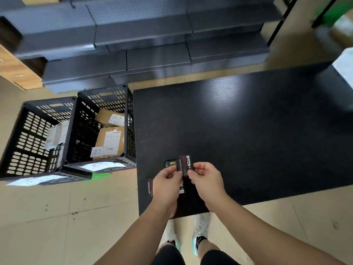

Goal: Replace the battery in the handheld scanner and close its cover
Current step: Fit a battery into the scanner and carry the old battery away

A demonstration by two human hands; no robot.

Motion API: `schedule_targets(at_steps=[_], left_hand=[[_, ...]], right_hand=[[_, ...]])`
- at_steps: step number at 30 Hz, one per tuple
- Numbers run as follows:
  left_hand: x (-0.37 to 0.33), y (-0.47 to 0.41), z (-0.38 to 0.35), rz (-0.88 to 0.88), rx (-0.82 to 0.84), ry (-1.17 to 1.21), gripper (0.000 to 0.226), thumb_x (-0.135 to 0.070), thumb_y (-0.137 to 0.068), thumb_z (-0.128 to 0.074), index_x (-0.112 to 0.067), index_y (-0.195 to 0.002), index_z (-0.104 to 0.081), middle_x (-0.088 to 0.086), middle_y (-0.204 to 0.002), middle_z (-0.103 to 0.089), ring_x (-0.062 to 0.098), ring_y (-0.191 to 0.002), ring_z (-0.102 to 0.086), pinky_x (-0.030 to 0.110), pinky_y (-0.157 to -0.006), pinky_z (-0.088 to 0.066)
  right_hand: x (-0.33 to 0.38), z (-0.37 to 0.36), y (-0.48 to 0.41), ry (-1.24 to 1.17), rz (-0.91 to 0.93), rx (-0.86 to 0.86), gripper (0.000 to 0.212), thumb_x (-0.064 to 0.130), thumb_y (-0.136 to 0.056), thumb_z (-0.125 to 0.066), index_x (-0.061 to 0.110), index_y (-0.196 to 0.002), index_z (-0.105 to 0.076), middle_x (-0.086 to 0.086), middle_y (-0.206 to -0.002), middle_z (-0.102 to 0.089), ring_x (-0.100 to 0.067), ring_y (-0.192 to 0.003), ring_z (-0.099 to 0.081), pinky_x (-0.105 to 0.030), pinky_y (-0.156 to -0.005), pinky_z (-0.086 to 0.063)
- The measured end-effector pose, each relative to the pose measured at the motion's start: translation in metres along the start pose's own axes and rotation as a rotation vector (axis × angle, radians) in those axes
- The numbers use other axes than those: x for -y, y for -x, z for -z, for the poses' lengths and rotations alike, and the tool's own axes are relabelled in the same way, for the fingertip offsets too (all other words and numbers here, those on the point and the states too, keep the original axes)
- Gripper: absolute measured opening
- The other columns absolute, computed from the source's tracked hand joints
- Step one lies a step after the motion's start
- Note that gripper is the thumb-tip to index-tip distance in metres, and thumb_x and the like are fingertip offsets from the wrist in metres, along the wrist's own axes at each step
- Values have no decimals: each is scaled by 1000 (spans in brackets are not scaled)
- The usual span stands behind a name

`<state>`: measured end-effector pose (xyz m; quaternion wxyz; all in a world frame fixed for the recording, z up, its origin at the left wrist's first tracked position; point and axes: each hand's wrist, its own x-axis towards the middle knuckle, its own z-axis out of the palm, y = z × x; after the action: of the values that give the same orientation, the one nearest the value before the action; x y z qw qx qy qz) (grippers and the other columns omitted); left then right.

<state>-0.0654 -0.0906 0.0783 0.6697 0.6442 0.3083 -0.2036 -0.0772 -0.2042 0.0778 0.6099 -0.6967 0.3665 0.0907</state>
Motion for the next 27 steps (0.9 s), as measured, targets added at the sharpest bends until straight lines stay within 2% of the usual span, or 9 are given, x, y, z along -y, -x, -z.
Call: schedule_targets(at_steps=[2, 6, 9, 12, 14, 18, 21, 24, 27], left_hand=[[-22, 9, -17, -65, 68, -37, 20, -4, -92, -64, -14, -108, -72, 5, -93, -75, 12, -73, -66, 24, -67, -54], [-60, 31, -58, -169, 227, -148, 22, -8, -90, -67, -18, -109, -73, 2, -101, -77, 16, -94, -73, 34, -87, -59], [-78, 57, -94, -252, 391, -249, 20, -6, -91, -66, -20, -104, -74, -2, -100, -77, 11, -94, -72, 29, -87, -58], [-83, 89, -132, -321, 564, -333, 25, -4, -91, -64, -27, -92, -73, -6, -92, -77, 4, -86, -73, 24, -83, -57], [-77, 109, -159, -332, 667, -391, 25, -2, -92, -62, -25, -94, -73, -6, -89, -78, 2, -82, -73, 24, -81, -56], [-51, 156, -213, -330, 859, -508, 24, -4, -92, -62, -19, -106, -73, -4, -97, -78, 7, -91, -72, 29, -87, -57], [-26, 189, -252, -324, 973, -570, 25, -3, -91, -61, -20, -104, -73, -3, -94, -78, 3, -79, -70, 24, -78, -55], [2, 219, -294, -356, 1075, -653, 29, -6, -88, -60, -19, -109, -74, -2, -99, -78, 10, -88, -71, 34, -90, -57], [24, 249, -340, -359, 1128, -684, 30, -7, -86, -60, -17, -110, -73, -1, -102, -78, 15, -97, -73, 41, -96, -56]], right_hand=[[20, 19, 6, -63, 30, -44, 22, 11, -80, -76, 25, -95, -67, 2, -91, -74, -12, -86, -71, -42, -86, -59], [51, 66, 25, -196, 88, -192, 24, 13, -81, -76, 29, -95, -66, 3, -94, -74, -11, -89, -71, -40, -88, -58], [62, 105, 46, -291, 125, -352, 26, 12, -82, -76, 33, -89, -62, 4, -93, -74, -13, -87, -71, -40, -88, -58], [59, 145, 67, -381, 132, -517, 26, 13, -80, -78, 33, -88, -62, 4, -92, -74, -13, -86, -71, -40, -88, -58], [51, 173, 82, -440, 131, -620, 26, 13, -79, -78, 31, -89, -63, 3, -91, -74, -15, -86, -72, -41, -87, -58], [27, 230, 114, -578, 111, -796, 25, 9, -81, -77, 27, -91, -64, 0, -91, -74, -17, -86, -71, -40, -86, -58], [3, 274, 133, -636, 91, -925, 23, 9, -78, -77, 23, -93, -67, 0, -88, -76, -17, -80, -72, -37, -81, -59], [-20, 321, 149, -674, 82, -1006, 21, 8, -78, -77, 21, -92, -68, 1, -84, -76, -14, -72, -71, -29, -70, -57], [-37, 372, 158, -693, 90, -1056, 20, 8, -79, -76, 22, -90, -68, 3, -82, -76, -13, -71, -71, -27, -69, -56]])
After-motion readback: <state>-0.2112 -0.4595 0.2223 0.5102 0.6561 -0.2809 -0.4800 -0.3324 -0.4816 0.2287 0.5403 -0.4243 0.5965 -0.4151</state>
